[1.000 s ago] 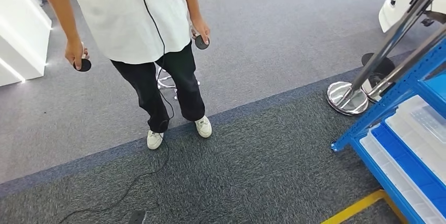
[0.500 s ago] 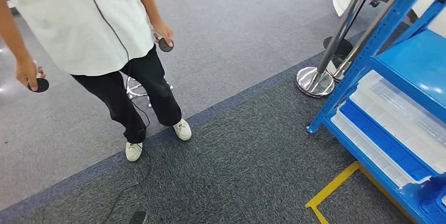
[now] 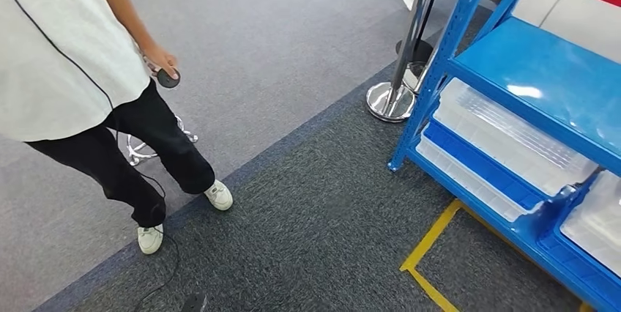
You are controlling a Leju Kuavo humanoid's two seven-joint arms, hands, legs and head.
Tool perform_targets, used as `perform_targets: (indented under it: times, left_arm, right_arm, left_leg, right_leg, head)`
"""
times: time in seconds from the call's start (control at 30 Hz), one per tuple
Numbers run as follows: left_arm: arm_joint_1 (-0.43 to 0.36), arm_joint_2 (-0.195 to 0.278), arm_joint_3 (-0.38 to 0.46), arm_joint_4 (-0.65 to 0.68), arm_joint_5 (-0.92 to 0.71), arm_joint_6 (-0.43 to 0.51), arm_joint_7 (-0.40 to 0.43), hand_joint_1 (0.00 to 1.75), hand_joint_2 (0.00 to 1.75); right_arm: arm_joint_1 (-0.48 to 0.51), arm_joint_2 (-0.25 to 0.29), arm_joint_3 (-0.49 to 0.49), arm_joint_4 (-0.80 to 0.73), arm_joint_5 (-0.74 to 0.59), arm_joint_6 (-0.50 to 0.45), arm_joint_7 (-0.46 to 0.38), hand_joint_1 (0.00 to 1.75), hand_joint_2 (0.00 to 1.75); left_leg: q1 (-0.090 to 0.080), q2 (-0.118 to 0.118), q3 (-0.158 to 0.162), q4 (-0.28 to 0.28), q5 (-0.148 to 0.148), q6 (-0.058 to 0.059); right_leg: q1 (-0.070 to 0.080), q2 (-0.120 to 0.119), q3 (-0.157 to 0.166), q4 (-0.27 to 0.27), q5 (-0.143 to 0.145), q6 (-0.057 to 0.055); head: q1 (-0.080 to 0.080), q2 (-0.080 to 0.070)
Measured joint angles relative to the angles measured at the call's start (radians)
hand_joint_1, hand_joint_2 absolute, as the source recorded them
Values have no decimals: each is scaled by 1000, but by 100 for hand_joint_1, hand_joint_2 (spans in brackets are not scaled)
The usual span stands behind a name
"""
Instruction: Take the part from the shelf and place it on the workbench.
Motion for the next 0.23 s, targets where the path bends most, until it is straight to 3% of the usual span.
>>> perform_targets:
  times: [0.07,0.1,0.13,0.2,0.23]
  left_arm:
    - [-2,0,0,0,0,0,0,0,0]
    - [-3,-1,0,0,0,0,0,0,0]
    - [-4,-2,1,0,-1,-1,0,0,0]
    - [-3,-3,1,0,-1,-1,0,0,0]
    - [-2,-3,1,0,-1,-1,0,0,0]
  right_arm:
    - [3,0,0,0,0,0,0,0,0]
    - [6,-1,-1,0,0,0,0,0,0]
    - [7,-1,-1,0,0,0,0,0,0]
    - [5,-3,-2,0,1,0,-2,0,0]
    - [4,-3,-2,0,1,0,-2,0,0]
  left_leg:
    - [-2,12,6,-13,1,2]
    - [-1,24,10,-21,6,5]
    - [2,37,15,-31,12,10]
    - [4,66,20,-44,19,18]
    - [4,73,20,-45,19,20]
  right_leg:
    - [-5,22,-6,-4,6,15]
    - [-5,12,-9,-2,5,21]
    - [-3,-13,-15,12,-5,26]
    - [-1,-82,-57,97,-58,32]
    - [-1,-99,-72,127,-77,33]
  head:
    - [0,0]
    - [0,0]
    - [2,0]
    - [6,0]
    - [8,0]
